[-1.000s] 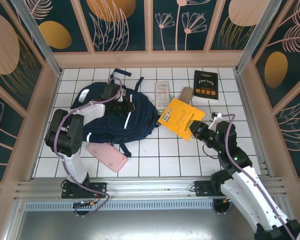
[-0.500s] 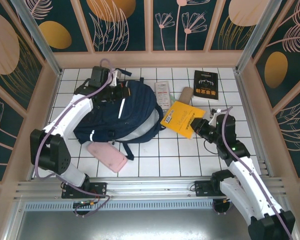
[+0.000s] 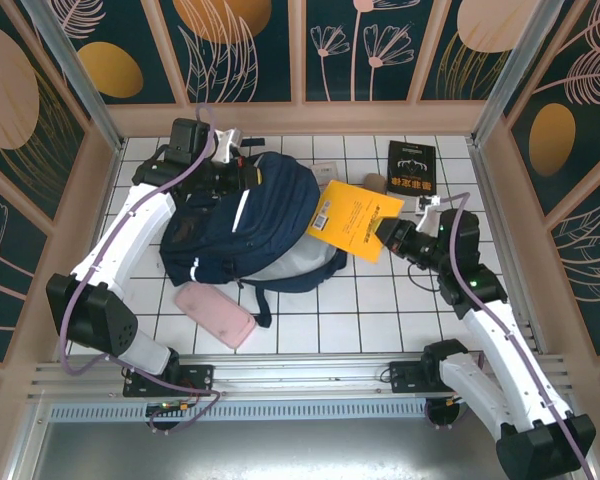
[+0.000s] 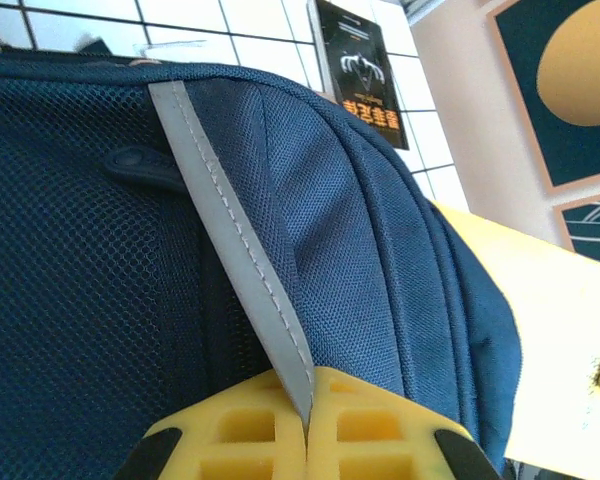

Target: Pack the student bag

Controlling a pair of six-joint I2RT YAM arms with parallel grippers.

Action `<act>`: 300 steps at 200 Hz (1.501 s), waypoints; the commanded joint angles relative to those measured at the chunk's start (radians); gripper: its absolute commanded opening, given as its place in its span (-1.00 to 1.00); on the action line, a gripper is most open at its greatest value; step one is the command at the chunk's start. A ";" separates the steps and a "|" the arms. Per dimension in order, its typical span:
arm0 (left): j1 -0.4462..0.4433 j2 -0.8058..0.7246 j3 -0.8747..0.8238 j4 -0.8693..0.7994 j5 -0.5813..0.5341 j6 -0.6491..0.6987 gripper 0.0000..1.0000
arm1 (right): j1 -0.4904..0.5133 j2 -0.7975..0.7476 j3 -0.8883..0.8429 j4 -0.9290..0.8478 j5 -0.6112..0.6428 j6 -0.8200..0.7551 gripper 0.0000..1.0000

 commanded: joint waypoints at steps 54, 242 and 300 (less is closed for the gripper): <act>-0.003 0.001 0.093 0.239 0.346 -0.054 -1.00 | 0.018 -0.002 0.027 0.131 -0.158 0.095 -1.00; 0.019 0.004 -0.006 0.386 0.408 -0.159 -1.00 | 0.334 0.628 0.163 0.554 0.137 0.378 -1.00; 0.020 -0.009 -0.049 0.424 0.411 -0.184 -1.00 | 0.416 0.979 0.423 0.501 0.211 0.407 -0.31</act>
